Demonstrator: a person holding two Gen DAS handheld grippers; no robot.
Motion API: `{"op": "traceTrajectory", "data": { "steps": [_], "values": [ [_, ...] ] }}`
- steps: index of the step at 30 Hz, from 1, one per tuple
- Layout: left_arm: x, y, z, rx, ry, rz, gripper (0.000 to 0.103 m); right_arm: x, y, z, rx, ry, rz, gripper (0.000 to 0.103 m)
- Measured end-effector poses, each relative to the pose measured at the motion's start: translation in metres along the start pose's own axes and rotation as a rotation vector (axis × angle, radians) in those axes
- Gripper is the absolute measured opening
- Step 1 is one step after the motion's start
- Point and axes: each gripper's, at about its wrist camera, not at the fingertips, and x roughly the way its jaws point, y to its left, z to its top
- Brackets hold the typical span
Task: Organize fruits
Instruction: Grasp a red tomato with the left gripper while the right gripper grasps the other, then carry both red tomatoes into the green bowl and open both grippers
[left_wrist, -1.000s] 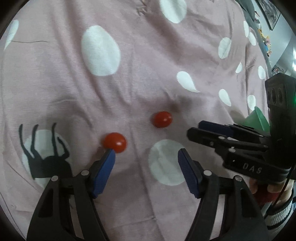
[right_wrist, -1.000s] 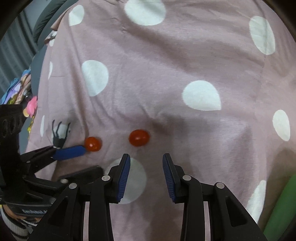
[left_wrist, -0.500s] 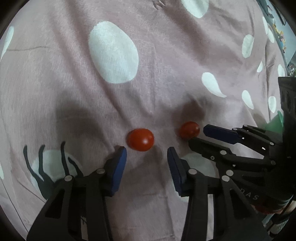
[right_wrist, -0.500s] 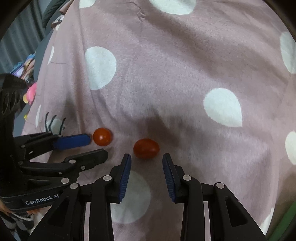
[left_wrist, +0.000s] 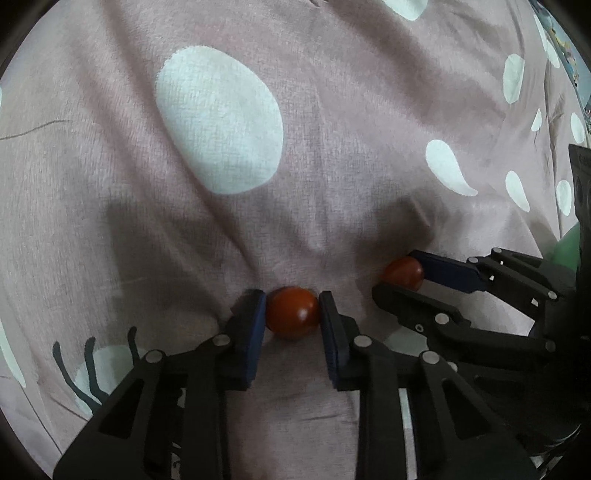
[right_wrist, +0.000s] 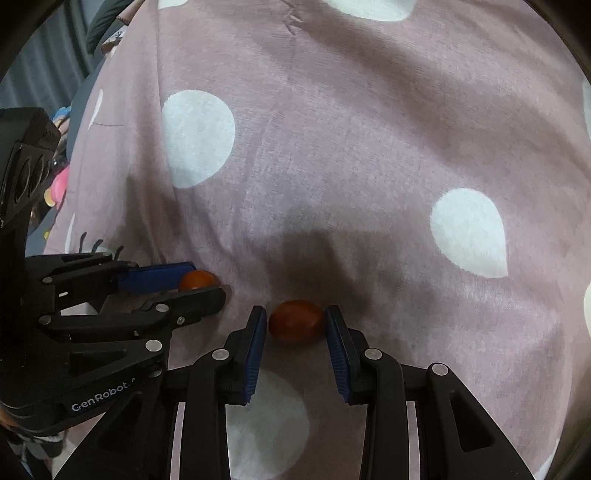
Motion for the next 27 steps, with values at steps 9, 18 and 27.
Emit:
{"op": "traceTrajectory", "data": {
  "steps": [9,18,27],
  "values": [
    [-0.007,0.004,-0.006,-0.004,-0.005,-0.01,0.029,-0.008,-0.004,-0.003,0.047,-0.009,0.007,0.032],
    [-0.061,-0.005,-0.033,0.016,-0.087,-0.014,0.029,-0.063,-0.011,-0.018,0.104,-0.072,0.034,0.032],
    [-0.117,-0.013,-0.074,0.019,-0.139,-0.013,0.029,-0.124,-0.001,-0.057,0.126,-0.122,0.025,0.032]
  ]
}}
